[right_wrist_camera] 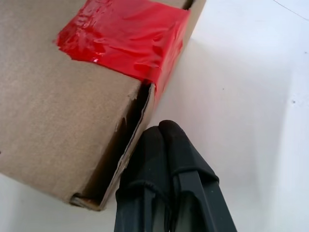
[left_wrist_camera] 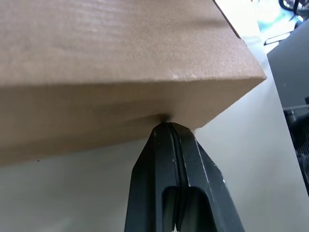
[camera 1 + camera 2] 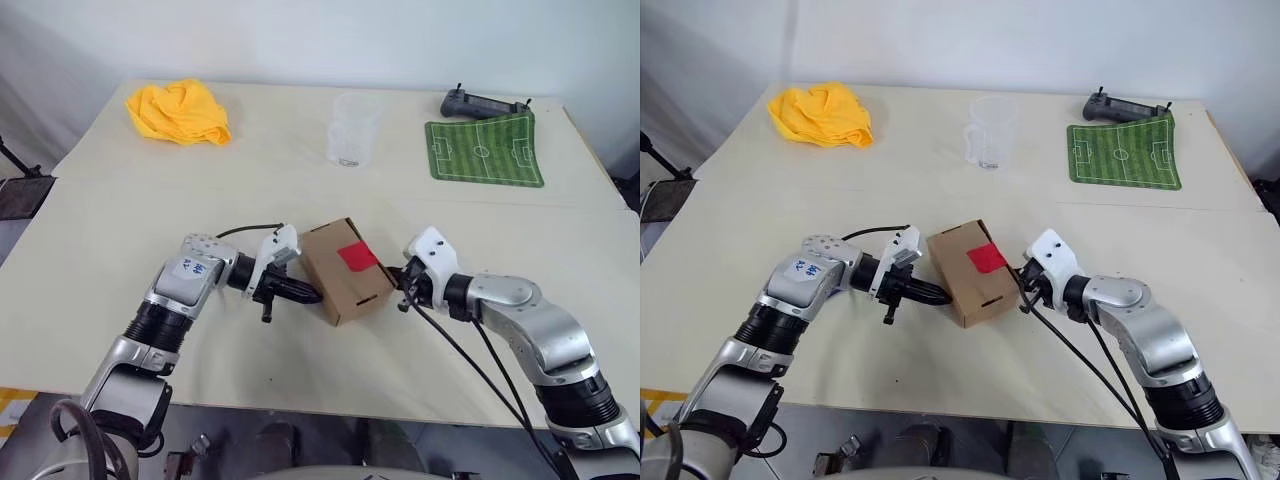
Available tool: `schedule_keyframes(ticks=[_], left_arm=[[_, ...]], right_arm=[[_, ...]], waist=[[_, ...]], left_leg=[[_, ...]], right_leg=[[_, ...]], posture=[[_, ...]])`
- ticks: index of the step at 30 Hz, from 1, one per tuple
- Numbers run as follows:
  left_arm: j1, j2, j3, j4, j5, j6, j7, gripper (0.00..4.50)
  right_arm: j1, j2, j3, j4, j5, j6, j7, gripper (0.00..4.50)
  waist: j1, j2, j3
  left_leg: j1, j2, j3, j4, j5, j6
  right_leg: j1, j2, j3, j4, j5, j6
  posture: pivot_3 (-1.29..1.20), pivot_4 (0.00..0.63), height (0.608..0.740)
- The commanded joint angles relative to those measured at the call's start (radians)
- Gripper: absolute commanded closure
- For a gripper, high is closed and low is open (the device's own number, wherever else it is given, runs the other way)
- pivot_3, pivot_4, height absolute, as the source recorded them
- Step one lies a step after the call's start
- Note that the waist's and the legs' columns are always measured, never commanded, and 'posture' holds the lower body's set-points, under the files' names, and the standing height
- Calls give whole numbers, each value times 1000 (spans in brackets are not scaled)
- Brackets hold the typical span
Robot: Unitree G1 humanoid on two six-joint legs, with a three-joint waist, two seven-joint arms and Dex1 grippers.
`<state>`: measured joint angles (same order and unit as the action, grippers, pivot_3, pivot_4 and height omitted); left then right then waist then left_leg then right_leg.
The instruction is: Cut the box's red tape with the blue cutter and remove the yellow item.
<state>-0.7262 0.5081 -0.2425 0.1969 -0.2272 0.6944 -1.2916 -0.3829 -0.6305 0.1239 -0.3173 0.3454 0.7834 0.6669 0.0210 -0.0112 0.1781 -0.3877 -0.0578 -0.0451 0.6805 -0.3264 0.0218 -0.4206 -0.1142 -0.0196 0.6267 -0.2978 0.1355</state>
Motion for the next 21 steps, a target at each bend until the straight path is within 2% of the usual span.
schedule_keyframes(ticks=[1,3,4,7,11,16,19,21], left_arm=[[-2,74,140,-92,-144,16,-80,4500],[-10,126,223,-97,-215,53,-97,4500],[-11,150,256,-92,-233,56,-90,4500],[54,230,348,-24,-205,-75,-59,3907],[183,326,456,177,-128,-352,-19,2659],[285,452,523,419,-88,-578,-36,1122],[341,511,579,519,-95,-661,-51,164],[376,529,626,529,-119,-680,-51,30]], right_arm=[[36,-79,-123,-88,73,-10,81,4461],[66,-132,-197,-99,99,-28,123,4461],[86,-157,-233,-104,109,-46,144,4097],[170,-191,-338,-129,152,-127,226,3234],[288,-156,-473,-195,255,-266,333,1772],[381,-123,-522,-310,369,-287,342,48],[447,-90,-518,-385,436,-347,387,0],[459,-74,-515,-416,486,-343,362,0]], waist=[[1,0,0],[0,0,0],[0,0,0],[-1,1,0],[-6,2,-1],[-14,1,-1],[0,1,-1],[0,1,-1]], left_leg=[[-2,0,0,0,0,0],[-4,0,0,1,0,0],[-5,0,0,1,0,0],[-4,0,1,0,0,0],[-1,0,2,-2,0,0],[-1,1,2,-1,0,-1],[-1,0,1,0,-1,0],[-1,1,0,0,-2,0]], right_leg=[[-2,0,0,0,0,0],[-5,0,0,1,0,0],[-5,0,0,1,0,0],[-5,0,0,1,0,0],[-4,0,1,1,0,0],[-4,-1,1,1,0,0],[-2,-2,2,-1,0,0],[-2,-2,4,0,0,0]], posture=[[0,150,740],[0,150,740],[0,150,740],[0,150,740],[0,150,740],[0,150,740],[0,150,740],[0,150,740]])
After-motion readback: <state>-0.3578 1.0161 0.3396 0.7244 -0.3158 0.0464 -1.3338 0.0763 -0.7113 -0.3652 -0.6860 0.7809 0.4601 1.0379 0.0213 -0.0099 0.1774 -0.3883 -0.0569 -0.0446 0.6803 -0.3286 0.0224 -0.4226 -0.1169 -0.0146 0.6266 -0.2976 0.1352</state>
